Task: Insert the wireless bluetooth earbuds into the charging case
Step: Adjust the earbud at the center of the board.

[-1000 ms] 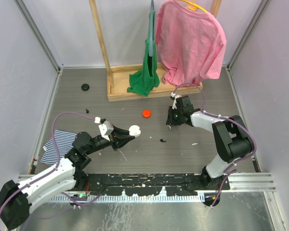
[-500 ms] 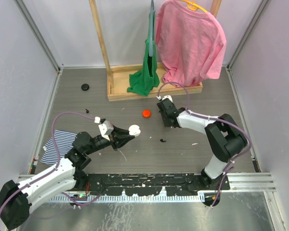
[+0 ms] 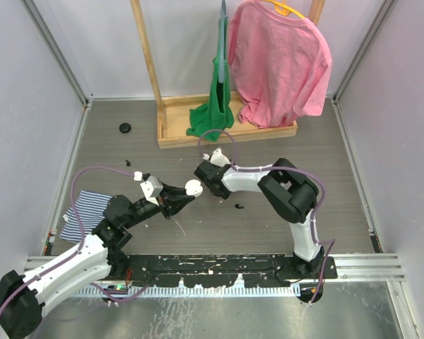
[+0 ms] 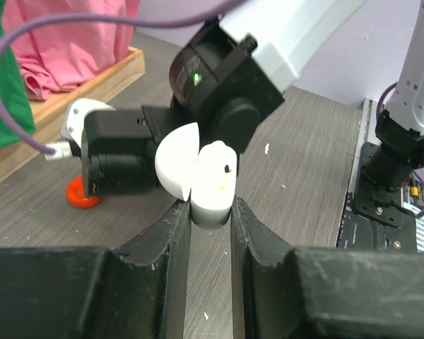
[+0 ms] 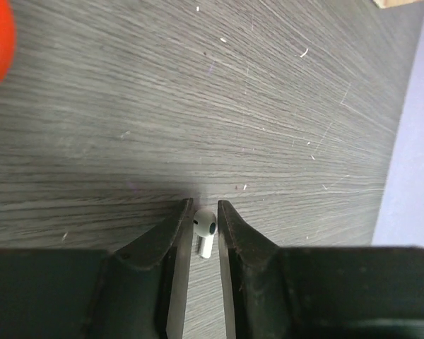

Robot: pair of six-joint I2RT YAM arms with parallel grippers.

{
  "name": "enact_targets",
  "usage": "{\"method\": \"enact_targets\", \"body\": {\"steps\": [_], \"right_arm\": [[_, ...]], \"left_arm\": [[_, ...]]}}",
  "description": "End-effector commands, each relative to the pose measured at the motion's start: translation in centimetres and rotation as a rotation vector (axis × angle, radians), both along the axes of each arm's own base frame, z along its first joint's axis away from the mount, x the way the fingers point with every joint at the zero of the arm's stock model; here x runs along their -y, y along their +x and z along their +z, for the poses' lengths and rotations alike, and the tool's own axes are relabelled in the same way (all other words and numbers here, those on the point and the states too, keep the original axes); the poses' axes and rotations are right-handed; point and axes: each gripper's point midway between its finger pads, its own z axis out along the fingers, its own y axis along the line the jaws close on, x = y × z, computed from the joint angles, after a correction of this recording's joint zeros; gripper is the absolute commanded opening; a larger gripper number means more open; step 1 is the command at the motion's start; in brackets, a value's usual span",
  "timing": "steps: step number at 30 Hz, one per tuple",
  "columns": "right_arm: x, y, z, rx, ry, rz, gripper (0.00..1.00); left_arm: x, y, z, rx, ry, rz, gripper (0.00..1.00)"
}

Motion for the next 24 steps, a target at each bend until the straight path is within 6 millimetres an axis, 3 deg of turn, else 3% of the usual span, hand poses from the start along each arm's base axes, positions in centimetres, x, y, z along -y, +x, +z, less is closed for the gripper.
{"method": "enact_targets", "body": {"steps": [1, 6, 13, 24], "right_arm": [[-1.5, -1.7, -1.8, -0.040, -0.016, 0.005, 0.28], [-2.8, -2.1, -1.6, -0.049, 0.005, 0.035, 0.32], [-3.7, -2.1, 0.3, -0.075, 0.091, 0.082, 0.35], [-0.6, -1.7, 1.2, -0.101, 0.157, 0.063, 0.33]], "left_arm": [[-0.9, 0.7, 2.6, 0.067, -0.064, 0.068, 0.05], [-1.4, 0.7, 2.8, 0.076, -0.081, 0.091, 0.05], [-1.7, 0.6, 3.1, 0.087, -0.095, 0.101, 0.05], [-2.3, 0.4, 3.5, 0.110, -0.120, 0.117, 0.05]]}}
